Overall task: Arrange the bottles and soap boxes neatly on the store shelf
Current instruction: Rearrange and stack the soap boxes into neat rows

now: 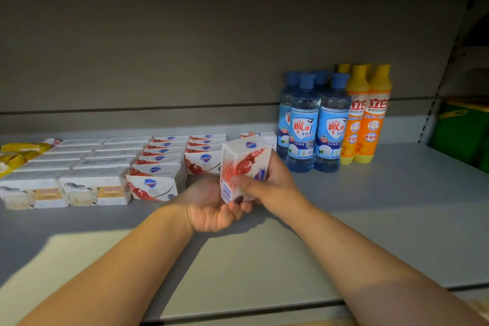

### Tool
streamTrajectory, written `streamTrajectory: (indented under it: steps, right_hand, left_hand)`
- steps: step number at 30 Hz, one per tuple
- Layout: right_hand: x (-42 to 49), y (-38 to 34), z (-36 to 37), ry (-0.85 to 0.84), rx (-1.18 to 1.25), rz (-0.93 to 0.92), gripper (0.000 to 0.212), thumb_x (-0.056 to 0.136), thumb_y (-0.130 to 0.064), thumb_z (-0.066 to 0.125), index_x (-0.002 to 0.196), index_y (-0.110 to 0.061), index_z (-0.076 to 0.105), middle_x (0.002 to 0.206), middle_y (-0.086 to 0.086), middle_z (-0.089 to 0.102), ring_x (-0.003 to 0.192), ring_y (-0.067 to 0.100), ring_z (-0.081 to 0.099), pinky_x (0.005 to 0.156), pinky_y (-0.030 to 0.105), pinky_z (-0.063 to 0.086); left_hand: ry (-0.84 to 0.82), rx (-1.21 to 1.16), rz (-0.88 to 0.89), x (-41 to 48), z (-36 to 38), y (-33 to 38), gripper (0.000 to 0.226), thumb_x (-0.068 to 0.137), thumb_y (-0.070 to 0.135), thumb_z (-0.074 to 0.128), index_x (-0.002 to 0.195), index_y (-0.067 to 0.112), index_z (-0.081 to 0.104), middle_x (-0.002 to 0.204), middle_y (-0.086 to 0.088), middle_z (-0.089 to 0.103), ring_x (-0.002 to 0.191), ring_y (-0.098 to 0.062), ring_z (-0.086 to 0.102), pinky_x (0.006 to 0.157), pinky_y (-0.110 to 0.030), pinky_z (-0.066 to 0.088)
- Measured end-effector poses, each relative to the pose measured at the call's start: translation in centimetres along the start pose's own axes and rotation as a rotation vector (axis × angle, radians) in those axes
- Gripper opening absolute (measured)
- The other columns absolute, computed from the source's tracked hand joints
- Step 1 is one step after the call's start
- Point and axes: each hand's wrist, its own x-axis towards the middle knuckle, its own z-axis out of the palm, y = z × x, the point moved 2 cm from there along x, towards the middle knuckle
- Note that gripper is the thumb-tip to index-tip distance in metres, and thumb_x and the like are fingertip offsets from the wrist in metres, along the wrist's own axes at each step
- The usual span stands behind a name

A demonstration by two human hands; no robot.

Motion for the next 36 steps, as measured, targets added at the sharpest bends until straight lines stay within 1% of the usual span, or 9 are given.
streamTrajectory:
  steps: [5, 9, 11, 15, 21, 26, 31, 34, 36]
  right_hand:
    - [0.8, 0.2, -0.4, 0.174, -0.078, 0.069, 0.009, 0.086, -0.035, 0.064, 0.092, -0.029, 0.060, 0.080, -0.023, 0.069, 0.078, -0.008, 0.063, 0.071, 0.012, 0.047]
    - [1.5, 0.5, -1.5, 0.239, -0.153, 0.257, 0.022, 0.087, -0.044, 0.058, 0.101, -0.028, 0.064, 0.093, -0.014, 0.068, 0.090, 0.007, 0.062, 0.084, 0.023, 0.048]
    - [1.4, 0.7, -1.6, 0.141, -0.254, 0.272, 0.016, 0.088, -0.043, 0.058, 0.091, -0.028, 0.065, 0.081, -0.017, 0.067, 0.083, 0.006, 0.063, 0.075, 0.018, 0.049]
    - [1.0, 0.7, -1.4, -0.095, -0.520, 0.015, 0.038, 0.078, -0.036, 0.071, 0.112, -0.026, 0.056, 0.088, -0.022, 0.058, 0.080, -0.008, 0.054, 0.065, 0.007, 0.041]
    - [1.2, 1.0, -2.6, -0.024, -0.865, -0.366, 0.047, 0.064, -0.014, 0.077, 0.109, -0.018, 0.063, 0.105, 0.000, 0.063, 0.103, 0.017, 0.046, 0.083, 0.028, 0.038]
    - [1.7, 0.9, -4.1, 0.256, -0.804, -0.323, 0.055, 0.063, -0.010, 0.082, 0.113, -0.008, 0.059, 0.122, 0.008, 0.055, 0.111, 0.016, 0.044, 0.097, 0.026, 0.036]
    - [1.3, 0.6, -4.9, 0.228, -0.701, -0.308, 0.045, 0.060, -0.010, 0.085, 0.099, -0.011, 0.064, 0.103, 0.003, 0.062, 0.096, 0.014, 0.054, 0.082, 0.019, 0.042]
    - [1.1, 1.3, -4.9, 0.108, -0.507, -0.056, 0.036, 0.061, -0.024, 0.086, 0.084, -0.033, 0.061, 0.087, -0.017, 0.065, 0.079, -0.002, 0.059, 0.069, 0.011, 0.046]
    - [1.2, 1.8, -4.9, 0.103, -0.423, 0.023, 0.020, 0.072, -0.028, 0.079, 0.079, -0.037, 0.062, 0.080, -0.019, 0.067, 0.075, 0.001, 0.062, 0.069, 0.014, 0.049]
  left_hand:
    - [0.253, 0.322, 0.048, -0.4, 0.1, 0.4, 0.046, 0.099, 0.030, 0.031, 0.081, 0.002, 0.063, 0.060, -0.016, 0.066, 0.041, -0.018, 0.062, 0.034, -0.021, 0.048]
    - [0.489, 0.400, 0.429, -0.7, -0.4, 1.7, 0.035, 0.099, 0.032, 0.038, 0.092, 0.006, 0.060, 0.070, -0.011, 0.068, 0.059, -0.022, 0.067, 0.052, -0.028, 0.055]
    - [0.495, 0.400, 0.576, -0.8, -0.6, 2.4, 0.038, 0.097, 0.039, 0.042, 0.092, 0.007, 0.062, 0.076, -0.011, 0.068, 0.067, -0.023, 0.067, 0.061, -0.032, 0.057]
    - [0.475, 0.730, 0.746, -1.3, -0.4, 2.4, 0.007, 0.086, 0.014, 0.066, 0.092, 0.011, 0.065, 0.081, -0.001, 0.071, 0.078, -0.017, 0.066, 0.073, -0.027, 0.055]
    - [0.601, 1.331, 1.131, -1.8, 0.0, 1.1, 0.043, 0.068, -0.003, 0.079, 0.092, 0.031, 0.068, 0.095, 0.021, 0.068, 0.095, 0.008, 0.057, 0.084, -0.004, 0.039]
    - [0.638, 1.775, 1.538, -1.9, -0.1, 1.7, 0.030, 0.065, -0.011, 0.073, 0.094, -0.005, 0.071, 0.111, -0.015, 0.066, 0.111, -0.018, 0.051, 0.102, -0.017, 0.034]
    - [0.609, 1.215, 1.315, -1.7, -0.6, 1.2, 0.043, 0.073, -0.003, 0.076, 0.101, 0.028, 0.064, 0.107, 0.024, 0.066, 0.103, 0.002, 0.060, 0.089, -0.016, 0.048]
    - [0.602, 0.929, 1.019, -1.3, -2.2, 1.7, 0.016, 0.081, 0.016, 0.073, 0.090, 0.026, 0.064, 0.094, 0.008, 0.073, 0.094, -0.011, 0.067, 0.086, -0.027, 0.051]
    - [0.635, 0.890, 0.809, -0.9, -3.0, 1.8, 0.014, 0.085, 0.036, 0.066, 0.080, 0.022, 0.065, 0.084, 0.004, 0.074, 0.082, -0.009, 0.068, 0.078, -0.019, 0.050]
